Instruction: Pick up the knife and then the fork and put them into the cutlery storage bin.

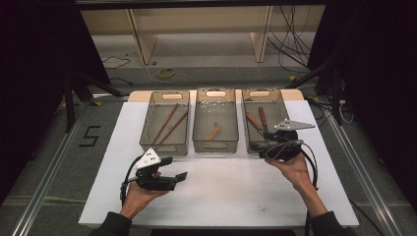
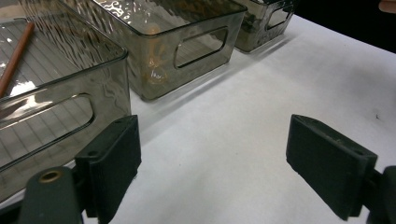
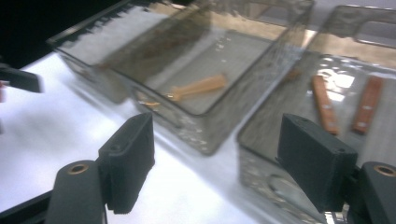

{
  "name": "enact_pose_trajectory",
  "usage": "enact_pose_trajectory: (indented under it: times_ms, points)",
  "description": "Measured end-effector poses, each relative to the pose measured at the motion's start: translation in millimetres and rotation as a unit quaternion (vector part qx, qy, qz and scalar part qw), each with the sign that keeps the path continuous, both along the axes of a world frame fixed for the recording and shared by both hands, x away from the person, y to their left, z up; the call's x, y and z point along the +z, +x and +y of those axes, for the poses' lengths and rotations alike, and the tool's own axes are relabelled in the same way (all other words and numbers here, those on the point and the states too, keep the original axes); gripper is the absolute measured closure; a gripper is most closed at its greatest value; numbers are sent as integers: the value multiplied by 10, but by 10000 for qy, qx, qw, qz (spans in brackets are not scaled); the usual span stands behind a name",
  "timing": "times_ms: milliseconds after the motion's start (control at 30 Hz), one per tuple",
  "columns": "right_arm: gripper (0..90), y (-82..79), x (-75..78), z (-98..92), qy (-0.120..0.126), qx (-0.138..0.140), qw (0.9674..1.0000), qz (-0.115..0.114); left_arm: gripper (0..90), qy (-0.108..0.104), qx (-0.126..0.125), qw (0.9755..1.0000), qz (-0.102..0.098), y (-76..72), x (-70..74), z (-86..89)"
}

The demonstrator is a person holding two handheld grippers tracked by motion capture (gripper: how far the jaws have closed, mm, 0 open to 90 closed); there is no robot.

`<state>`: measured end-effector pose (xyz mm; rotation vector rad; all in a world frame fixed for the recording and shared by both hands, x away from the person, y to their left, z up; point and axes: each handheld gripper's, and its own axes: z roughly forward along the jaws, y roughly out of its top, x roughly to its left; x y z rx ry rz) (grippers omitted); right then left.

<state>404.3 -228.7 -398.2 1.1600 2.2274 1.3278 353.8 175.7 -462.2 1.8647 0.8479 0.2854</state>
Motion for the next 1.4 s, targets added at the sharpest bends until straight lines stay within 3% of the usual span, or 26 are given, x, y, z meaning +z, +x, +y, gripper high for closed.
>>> enact_pose_trajectory:
  times_ms: [400, 833, 1400]
  points:
    - [270, -287, -130, 49, 123, 258, 9995, -99, 173, -57, -51, 10000, 10, -40, 4, 24]
    - [250, -589, -246, -75, 463, 253, 9985, -164, 172, -105, -98, 9999, 70, -44, 3, 21]
    - [207, -830, -460, -170, 527, 203, 9984, -41, 170, -106, -197, 9997, 130, -82, 2, 8]
